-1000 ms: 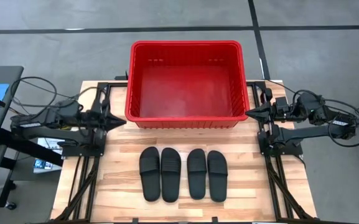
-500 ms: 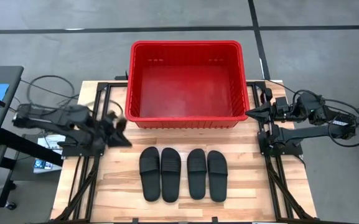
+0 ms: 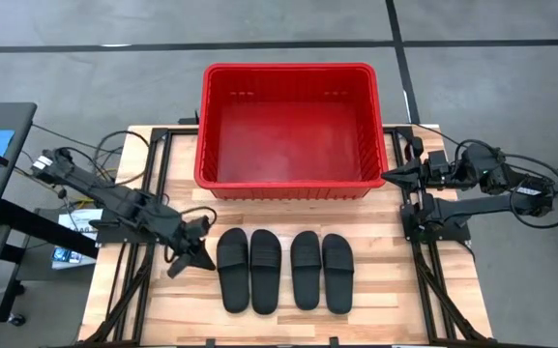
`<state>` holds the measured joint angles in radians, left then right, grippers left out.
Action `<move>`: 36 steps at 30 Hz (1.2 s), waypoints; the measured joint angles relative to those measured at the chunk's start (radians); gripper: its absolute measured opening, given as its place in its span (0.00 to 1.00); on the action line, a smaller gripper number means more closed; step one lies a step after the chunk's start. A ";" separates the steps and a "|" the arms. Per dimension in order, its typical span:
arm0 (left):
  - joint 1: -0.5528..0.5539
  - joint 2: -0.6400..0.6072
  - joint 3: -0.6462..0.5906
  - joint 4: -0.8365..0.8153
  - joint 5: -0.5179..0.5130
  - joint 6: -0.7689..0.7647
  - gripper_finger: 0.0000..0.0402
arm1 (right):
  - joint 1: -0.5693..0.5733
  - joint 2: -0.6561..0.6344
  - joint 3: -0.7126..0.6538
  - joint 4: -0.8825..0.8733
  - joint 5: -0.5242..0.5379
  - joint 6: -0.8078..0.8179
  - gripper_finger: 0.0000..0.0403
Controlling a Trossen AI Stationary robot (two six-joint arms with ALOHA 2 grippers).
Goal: Pick and place slides into bin
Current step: Put the black slide into the red organizer bin
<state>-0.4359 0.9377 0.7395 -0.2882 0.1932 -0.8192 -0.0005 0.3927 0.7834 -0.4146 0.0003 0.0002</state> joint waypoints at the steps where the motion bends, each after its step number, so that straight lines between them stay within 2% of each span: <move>1: -0.005 0.019 0.000 0.000 0.000 0.005 0.00 | 0.000 0.000 0.000 0.000 0.000 0.000 0.00; 7: -0.026 0.138 0.000 0.049 -0.043 0.007 0.00 | 0.000 0.000 0.000 0.000 0.000 0.000 0.00; 9: -0.026 0.177 0.000 0.059 -0.075 -0.033 0.00 | 0.000 0.000 0.000 0.000 0.000 0.000 0.00; 14: -0.035 0.273 0.000 0.105 -0.070 -0.104 0.00 | 0.000 0.000 0.000 0.000 0.000 0.000 0.00; 19: -0.093 0.353 0.000 0.201 -0.049 -0.107 0.00 | 0.000 0.000 0.000 0.000 0.000 0.000 0.00; 24: -0.189 0.388 0.037 0.190 -0.062 -0.045 0.00 | 0.000 0.000 0.000 -0.002 0.000 0.000 0.00; 27: -0.252 0.391 0.097 0.095 -0.143 0.031 0.00 | 0.000 0.000 0.000 -0.004 0.000 0.000 0.00; 32: -0.347 0.391 0.217 -0.142 -0.403 0.121 0.00 | 0.000 0.000 0.000 -0.004 0.000 0.000 0.00; 36: -0.405 0.392 0.270 -0.264 -0.566 0.147 0.00 | 0.000 0.000 0.000 -0.004 0.000 0.000 0.00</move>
<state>-0.8405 1.3293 1.0098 -0.5524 -0.3731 -0.6726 -0.0002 0.3923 0.7834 -0.4191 0.0002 0.0002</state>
